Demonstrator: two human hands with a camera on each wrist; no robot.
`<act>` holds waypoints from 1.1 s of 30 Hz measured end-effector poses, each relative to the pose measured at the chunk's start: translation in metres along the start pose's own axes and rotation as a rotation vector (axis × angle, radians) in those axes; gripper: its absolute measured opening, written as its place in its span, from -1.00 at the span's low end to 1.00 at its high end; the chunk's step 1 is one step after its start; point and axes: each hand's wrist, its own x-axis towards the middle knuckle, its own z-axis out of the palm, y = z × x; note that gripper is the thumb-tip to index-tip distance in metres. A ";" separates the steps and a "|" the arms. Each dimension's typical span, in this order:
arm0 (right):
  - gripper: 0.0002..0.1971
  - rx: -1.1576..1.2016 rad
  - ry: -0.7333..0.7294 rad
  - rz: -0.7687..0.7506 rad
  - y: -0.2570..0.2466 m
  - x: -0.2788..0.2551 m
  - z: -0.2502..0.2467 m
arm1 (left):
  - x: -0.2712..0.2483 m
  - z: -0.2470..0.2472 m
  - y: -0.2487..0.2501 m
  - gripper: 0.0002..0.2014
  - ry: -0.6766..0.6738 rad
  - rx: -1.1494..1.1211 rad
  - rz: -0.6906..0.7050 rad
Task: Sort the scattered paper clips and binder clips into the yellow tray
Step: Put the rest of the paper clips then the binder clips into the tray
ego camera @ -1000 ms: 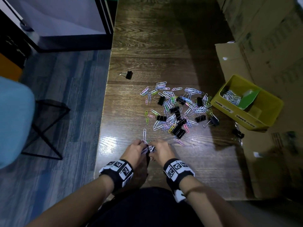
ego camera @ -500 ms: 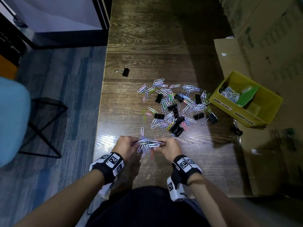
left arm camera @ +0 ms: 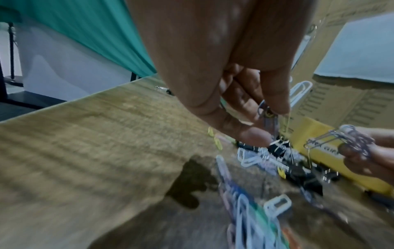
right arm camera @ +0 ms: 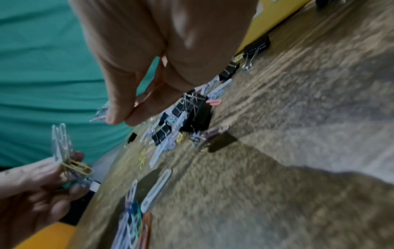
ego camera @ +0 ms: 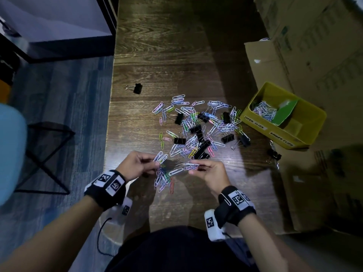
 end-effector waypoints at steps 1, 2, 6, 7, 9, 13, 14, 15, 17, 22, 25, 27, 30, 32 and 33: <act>-0.60 0.025 0.009 -0.011 -0.004 -0.001 -0.005 | 0.003 0.001 0.009 -0.83 -0.005 -0.028 0.002; -0.61 0.047 0.014 -0.022 -0.009 -0.003 -0.012 | 0.006 0.003 0.019 -0.91 -0.013 -0.044 0.011; -0.63 0.166 0.036 -0.067 -0.036 -0.012 -0.043 | 0.025 0.021 0.069 -0.78 -0.082 -0.083 0.079; -0.61 0.195 0.052 -0.085 -0.043 -0.014 -0.053 | 0.031 0.029 0.084 -0.77 -0.104 -0.088 0.099; -0.65 0.207 0.074 -0.119 -0.053 -0.015 -0.074 | 0.046 0.048 0.113 -0.74 -0.148 -0.102 0.141; -0.67 0.188 0.129 -0.194 -0.066 -0.012 -0.116 | 0.082 0.099 0.173 -0.78 -0.247 -0.074 0.206; -0.68 0.194 0.149 -0.211 -0.070 -0.010 -0.126 | 0.093 0.114 0.186 -0.81 -0.261 -0.073 0.214; -0.67 0.200 0.176 -0.226 -0.072 -0.006 -0.136 | 0.106 0.130 0.199 -0.84 -0.267 -0.068 0.220; -0.62 0.199 0.224 -0.237 -0.077 0.002 -0.152 | 0.130 0.163 0.218 -0.95 -0.256 -0.029 0.224; -0.64 0.182 0.357 -0.240 -0.097 0.028 -0.189 | 0.190 0.226 0.224 -0.91 -0.117 0.395 0.157; -0.58 0.152 0.379 -0.254 -0.113 0.047 -0.207 | 0.199 0.237 0.227 -0.78 0.020 0.784 0.167; -0.58 0.109 0.405 -0.234 -0.119 0.061 -0.217 | 0.199 0.237 0.229 -0.77 0.021 0.808 0.163; -0.60 -0.021 0.451 -0.180 -0.122 0.088 -0.229 | 0.195 0.230 0.222 -0.85 -0.064 0.597 0.191; -0.62 -0.167 0.451 -0.109 -0.121 0.106 -0.231 | 0.189 0.221 0.215 -0.91 -0.079 0.415 0.213; -0.63 -0.270 0.439 -0.083 -0.119 0.114 -0.230 | 0.186 0.216 0.210 -0.93 -0.071 0.324 0.217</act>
